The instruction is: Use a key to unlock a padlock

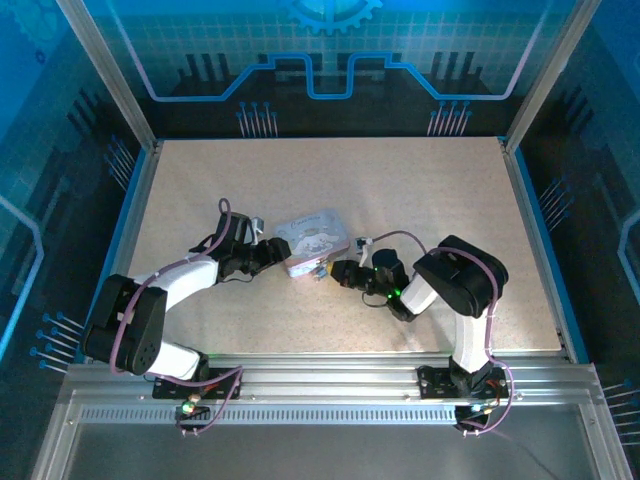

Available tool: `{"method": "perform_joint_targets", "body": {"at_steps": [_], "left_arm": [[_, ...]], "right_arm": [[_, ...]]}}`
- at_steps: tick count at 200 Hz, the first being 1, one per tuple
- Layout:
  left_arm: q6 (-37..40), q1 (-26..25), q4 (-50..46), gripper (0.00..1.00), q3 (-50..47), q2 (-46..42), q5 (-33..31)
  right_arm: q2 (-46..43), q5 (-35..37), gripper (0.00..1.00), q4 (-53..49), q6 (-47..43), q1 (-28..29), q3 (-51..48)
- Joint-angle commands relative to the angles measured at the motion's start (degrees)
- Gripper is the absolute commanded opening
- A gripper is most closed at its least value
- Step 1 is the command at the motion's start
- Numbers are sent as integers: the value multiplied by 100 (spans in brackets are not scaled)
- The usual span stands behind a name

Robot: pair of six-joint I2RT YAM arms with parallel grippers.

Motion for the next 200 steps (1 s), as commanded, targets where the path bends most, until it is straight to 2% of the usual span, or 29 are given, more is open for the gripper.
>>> {"method": "perform_joint_targets", "body": {"at_steps": [1, 72, 130, 173, 200], "left_arm": [[41, -55, -551, 67, -216, 28, -177], [26, -55, -500, 68, -233, -86, -151], [-51, -55, -359, 75, -306, -465, -195], [-8, -55, -397, 81, -238, -769, -261], [10, -53, -380, 83, -297, -1126, -431]], "right_arm": [[-220, 84, 7, 253, 300, -83, -64], [-748, 154, 7, -466, -48, -169, -193], [-1145, 90, 7, -1001, -341, -180, -244], [-1597, -40, 7, -1733, -643, -188, -247], [-2066, -126, 7, -2631, -958, -191, -160]]}}
